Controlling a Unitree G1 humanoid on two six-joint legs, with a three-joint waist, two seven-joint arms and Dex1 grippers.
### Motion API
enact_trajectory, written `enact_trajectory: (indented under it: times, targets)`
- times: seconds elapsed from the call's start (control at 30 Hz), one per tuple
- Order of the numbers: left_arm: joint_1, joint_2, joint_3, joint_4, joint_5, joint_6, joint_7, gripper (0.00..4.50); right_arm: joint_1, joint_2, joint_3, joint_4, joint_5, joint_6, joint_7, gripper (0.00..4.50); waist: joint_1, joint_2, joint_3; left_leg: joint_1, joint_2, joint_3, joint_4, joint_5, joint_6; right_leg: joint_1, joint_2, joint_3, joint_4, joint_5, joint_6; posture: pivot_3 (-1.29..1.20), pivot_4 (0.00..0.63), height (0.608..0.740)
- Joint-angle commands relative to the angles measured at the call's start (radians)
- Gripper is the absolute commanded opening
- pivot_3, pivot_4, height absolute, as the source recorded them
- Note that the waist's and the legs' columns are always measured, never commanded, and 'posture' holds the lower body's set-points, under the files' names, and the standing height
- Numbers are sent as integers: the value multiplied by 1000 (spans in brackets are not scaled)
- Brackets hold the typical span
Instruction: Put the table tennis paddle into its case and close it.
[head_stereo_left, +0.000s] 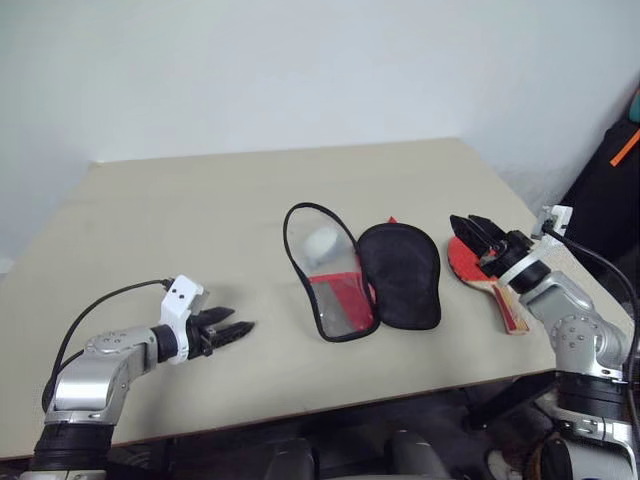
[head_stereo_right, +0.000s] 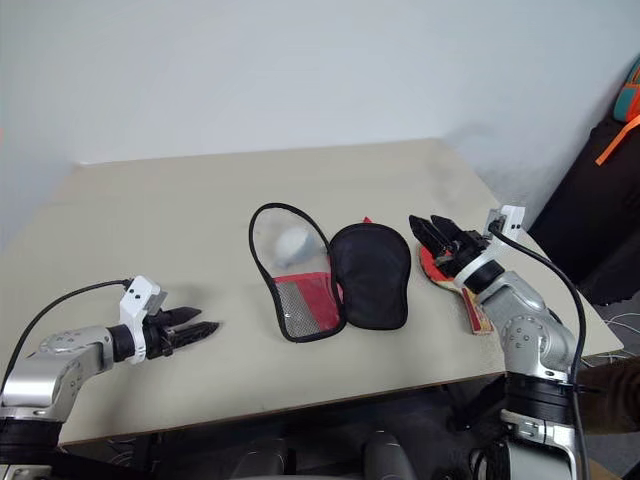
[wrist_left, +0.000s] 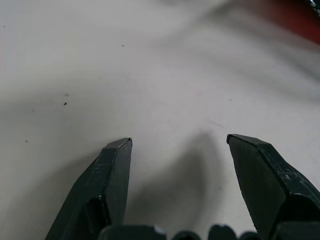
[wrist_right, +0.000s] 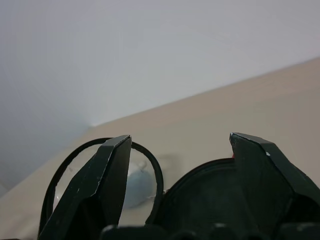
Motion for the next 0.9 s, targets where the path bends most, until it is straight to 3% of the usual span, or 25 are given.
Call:
enact_trajectory:
  times: [0.03, 0.27, 0.5, 0.9]
  targets:
    - [-34, 22, 26, -20, -8, 0, -5, 3252, -38, 20, -13, 11, -9, -51, -4, 3393, 0, 0, 0, 0, 0, 0, 0, 0, 0, 0, 0, 0, 0, 0, 0, 0, 0, 740]
    - [-102, 37, 12, 19, -1, 12, -26, 3252, -21, 90, -11, 14, -32, -116, -29, 3393, -1, 0, 0, 0, 0, 0, 0, 0, 0, 0, 1, 0, 1, 0, 0, 0, 0, 740]
    - [-125, 58, 14, -19, -27, 33, -73, 3252, -3, 38, -45, 8, -115, -103, -173, 3393, 2, 0, 0, 0, 0, 1, -2, 0, 0, -1, 0, 1, 0, 0, 0, 0, 0, 740]
    - [-263, 15, -146, 4, 3, 25, -154, 3252, 93, -177, -114, -42, -79, 294, -290, 3393, -1, 0, 0, 0, 0, 3, -1, 0, 0, 0, 2, 5, 0, 0, 0, 0, 0, 740]
